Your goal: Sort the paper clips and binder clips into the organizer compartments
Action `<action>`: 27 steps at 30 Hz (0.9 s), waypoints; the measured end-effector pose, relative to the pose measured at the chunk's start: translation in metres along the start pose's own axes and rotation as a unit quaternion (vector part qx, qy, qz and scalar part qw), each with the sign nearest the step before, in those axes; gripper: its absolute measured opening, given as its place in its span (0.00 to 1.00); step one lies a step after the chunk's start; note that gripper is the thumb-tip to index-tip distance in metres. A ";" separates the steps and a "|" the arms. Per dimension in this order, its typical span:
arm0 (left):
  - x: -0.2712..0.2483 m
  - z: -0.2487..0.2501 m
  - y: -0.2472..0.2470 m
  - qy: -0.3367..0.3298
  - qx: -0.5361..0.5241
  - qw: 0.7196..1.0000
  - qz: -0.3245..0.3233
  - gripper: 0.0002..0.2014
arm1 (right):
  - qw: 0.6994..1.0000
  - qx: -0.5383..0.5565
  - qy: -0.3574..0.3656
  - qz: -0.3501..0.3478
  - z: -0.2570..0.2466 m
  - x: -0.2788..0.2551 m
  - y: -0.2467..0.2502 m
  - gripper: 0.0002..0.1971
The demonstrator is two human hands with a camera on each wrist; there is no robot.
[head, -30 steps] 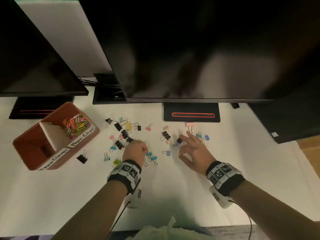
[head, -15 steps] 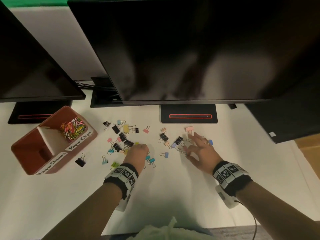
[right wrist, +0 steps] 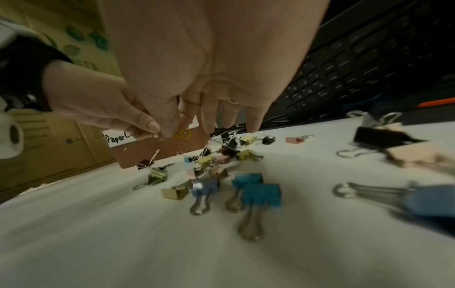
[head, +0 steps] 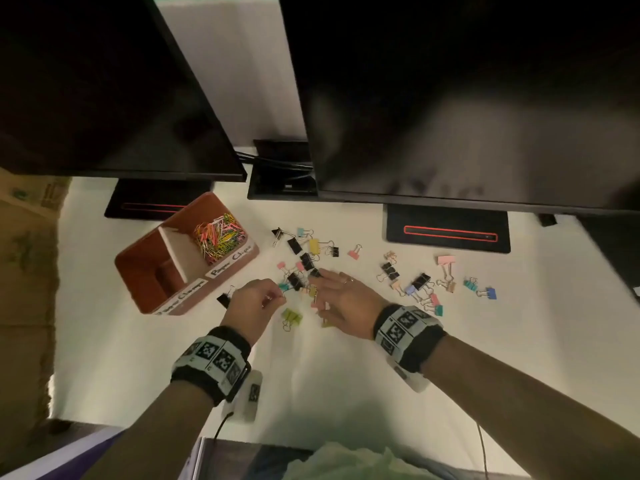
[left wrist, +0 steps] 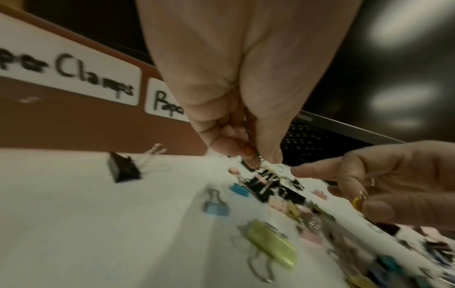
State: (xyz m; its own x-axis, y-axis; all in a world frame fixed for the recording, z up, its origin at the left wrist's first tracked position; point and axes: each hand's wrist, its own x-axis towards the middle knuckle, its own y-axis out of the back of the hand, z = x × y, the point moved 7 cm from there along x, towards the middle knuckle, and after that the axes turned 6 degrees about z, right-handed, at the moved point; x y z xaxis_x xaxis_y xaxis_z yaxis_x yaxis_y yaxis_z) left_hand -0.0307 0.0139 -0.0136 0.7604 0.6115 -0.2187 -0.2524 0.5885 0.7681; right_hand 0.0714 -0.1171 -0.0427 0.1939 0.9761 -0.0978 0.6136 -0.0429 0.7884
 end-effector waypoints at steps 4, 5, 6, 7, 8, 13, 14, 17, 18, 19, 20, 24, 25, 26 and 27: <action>0.001 -0.024 0.015 0.022 -0.029 0.999 0.003 0.09 | 0.999 -0.010 -0.036 -0.030 0.006 0.009 -0.006 0.09; 0.001 -0.027 0.017 0.025 -0.032 0.999 -0.001 0.09 | 0.998 -0.007 -0.051 -0.022 0.010 0.005 -0.002 0.09; 0.002 -0.029 0.016 0.026 -0.032 0.999 -0.010 0.09 | 0.998 -0.009 -0.065 -0.009 0.014 -0.001 0.003 0.08; 0.003 -0.030 0.015 0.028 -0.025 0.999 -0.022 0.14 | 0.997 -0.015 -0.079 0.006 0.019 -0.008 0.008 0.07; 0.004 -0.030 0.013 0.027 -0.021 0.999 -0.038 0.21 | 0.995 -0.021 -0.092 0.022 0.024 -0.016 0.013 0.06; 0.009 -0.017 -0.006 0.010 -0.028 0.988 -0.154 0.38 | 0.988 -0.036 -0.136 0.056 0.033 -0.028 0.027 0.02; 0.011 -0.014 -0.009 0.001 -0.017 0.985 -0.171 0.38 | 0.988 -0.033 -0.137 0.061 0.031 -0.022 0.029 0.03; 0.017 -0.008 -0.018 -0.018 0.027 0.979 -0.202 0.33 | 0.986 -0.021 -0.139 0.087 0.020 0.008 0.038 0.03; 0.019 -0.007 -0.019 -0.026 0.043 0.977 -0.210 0.32 | 0.985 -0.010 -0.147 0.092 0.018 0.019 0.040 0.03; 0.020 -0.007 -0.021 -0.030 0.058 0.974 -0.216 0.31 | 0.983 0.005 -0.159 0.089 0.016 0.029 0.041 0.03; 0.021 -0.008 -0.022 -0.029 0.074 0.972 -0.221 0.31 | 0.981 0.020 -0.174 0.080 0.014 0.037 0.040 0.03; 0.022 -0.015 -0.020 -0.016 0.139 0.967 -0.214 0.35 | 0.981 0.026 -0.192 0.024 0.012 0.045 0.027 0.04; 0.021 -0.016 -0.019 -0.016 0.136 0.968 -0.209 0.36 | 0.982 0.016 -0.186 0.015 0.011 0.039 0.024 0.05; 0.019 -0.017 -0.018 -0.014 0.122 0.971 -0.207 0.37 | 0.983 0.002 -0.181 0.009 0.011 0.031 0.020 0.06; 0.017 -0.019 -0.017 -0.010 0.104 0.972 -0.208 0.37 | 0.984 -0.014 -0.177 0.008 0.011 0.022 0.018 0.08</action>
State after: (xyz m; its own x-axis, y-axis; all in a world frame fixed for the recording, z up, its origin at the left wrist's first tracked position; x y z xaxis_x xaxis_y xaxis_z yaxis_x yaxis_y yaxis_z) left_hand -0.0246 0.0243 -0.0417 0.7826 0.3314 -0.5270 0.2047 0.6624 0.7206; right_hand 0.0954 -0.0984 -0.0370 0.4608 0.8395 -0.2880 0.5885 -0.0462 0.8072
